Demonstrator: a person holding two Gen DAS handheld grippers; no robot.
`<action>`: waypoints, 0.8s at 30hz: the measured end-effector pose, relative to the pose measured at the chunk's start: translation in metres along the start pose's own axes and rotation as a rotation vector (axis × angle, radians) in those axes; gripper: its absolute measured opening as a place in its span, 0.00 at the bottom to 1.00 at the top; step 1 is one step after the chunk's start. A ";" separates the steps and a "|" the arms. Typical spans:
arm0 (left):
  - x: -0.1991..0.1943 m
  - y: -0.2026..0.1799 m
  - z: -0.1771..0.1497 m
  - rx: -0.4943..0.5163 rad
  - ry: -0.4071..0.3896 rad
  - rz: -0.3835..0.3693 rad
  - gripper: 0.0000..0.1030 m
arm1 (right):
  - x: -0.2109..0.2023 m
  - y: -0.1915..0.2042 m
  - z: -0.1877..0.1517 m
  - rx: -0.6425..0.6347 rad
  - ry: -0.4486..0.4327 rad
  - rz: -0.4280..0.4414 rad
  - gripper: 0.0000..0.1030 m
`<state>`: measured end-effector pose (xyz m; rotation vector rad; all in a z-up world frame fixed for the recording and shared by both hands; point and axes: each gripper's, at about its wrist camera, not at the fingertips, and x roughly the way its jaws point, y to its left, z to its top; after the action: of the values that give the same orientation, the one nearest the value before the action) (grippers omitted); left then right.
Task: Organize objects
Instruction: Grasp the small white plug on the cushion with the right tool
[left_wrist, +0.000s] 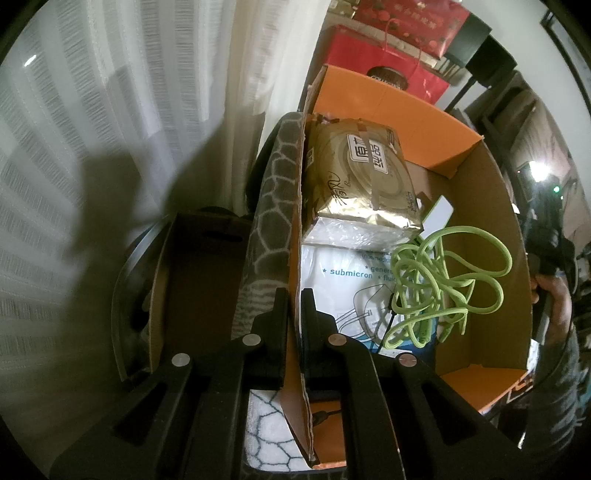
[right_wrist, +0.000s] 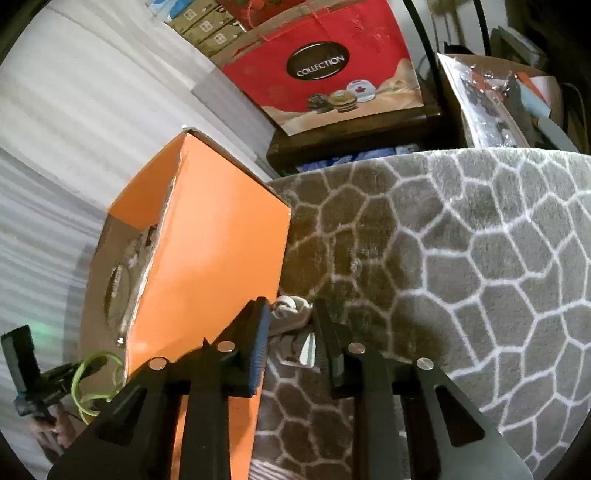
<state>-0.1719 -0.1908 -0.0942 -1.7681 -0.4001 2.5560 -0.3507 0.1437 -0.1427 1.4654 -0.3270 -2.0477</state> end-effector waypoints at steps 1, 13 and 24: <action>0.000 0.000 0.000 -0.001 0.000 -0.001 0.05 | 0.000 0.001 0.000 -0.006 -0.003 -0.004 0.22; 0.001 -0.001 -0.001 -0.005 0.000 -0.006 0.05 | -0.029 0.003 -0.001 -0.018 -0.044 -0.026 0.15; 0.002 -0.001 -0.002 -0.008 0.000 -0.004 0.05 | -0.082 0.029 0.001 -0.063 -0.103 -0.007 0.15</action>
<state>-0.1709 -0.1887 -0.0968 -1.7682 -0.4147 2.5549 -0.3244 0.1693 -0.0644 1.3285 -0.2967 -2.1247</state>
